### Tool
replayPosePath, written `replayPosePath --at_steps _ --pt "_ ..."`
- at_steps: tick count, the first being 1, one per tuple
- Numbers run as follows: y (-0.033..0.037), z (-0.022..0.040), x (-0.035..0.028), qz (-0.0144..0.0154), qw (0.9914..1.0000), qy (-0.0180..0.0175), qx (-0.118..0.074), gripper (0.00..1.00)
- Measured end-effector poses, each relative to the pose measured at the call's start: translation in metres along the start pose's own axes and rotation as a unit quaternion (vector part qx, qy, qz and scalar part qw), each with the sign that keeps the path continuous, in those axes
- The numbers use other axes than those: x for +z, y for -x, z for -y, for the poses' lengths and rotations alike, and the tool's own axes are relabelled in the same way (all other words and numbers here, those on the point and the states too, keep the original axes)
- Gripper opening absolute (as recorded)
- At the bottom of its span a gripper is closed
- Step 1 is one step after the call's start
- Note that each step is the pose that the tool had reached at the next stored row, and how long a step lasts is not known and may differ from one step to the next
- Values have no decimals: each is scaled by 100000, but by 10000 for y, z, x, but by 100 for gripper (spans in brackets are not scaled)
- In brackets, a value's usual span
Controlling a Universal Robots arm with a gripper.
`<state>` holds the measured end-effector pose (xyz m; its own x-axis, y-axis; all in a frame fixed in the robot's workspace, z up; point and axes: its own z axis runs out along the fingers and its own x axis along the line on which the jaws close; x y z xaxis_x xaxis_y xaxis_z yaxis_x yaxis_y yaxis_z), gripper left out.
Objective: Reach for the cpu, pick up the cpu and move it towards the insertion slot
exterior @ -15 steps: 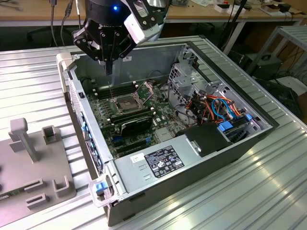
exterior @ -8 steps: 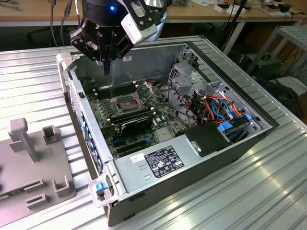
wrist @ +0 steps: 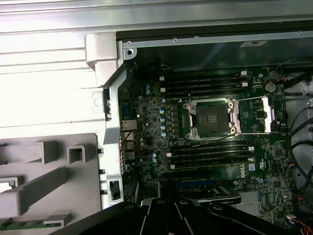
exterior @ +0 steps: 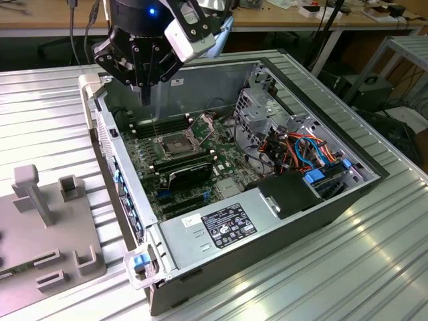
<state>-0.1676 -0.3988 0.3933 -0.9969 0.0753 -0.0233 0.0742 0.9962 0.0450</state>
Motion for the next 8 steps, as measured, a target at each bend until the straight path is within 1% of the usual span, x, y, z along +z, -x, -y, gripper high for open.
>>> replayPosePath --at_steps 8 --pt "-58 4 -1 2 100000 4 -1 11"
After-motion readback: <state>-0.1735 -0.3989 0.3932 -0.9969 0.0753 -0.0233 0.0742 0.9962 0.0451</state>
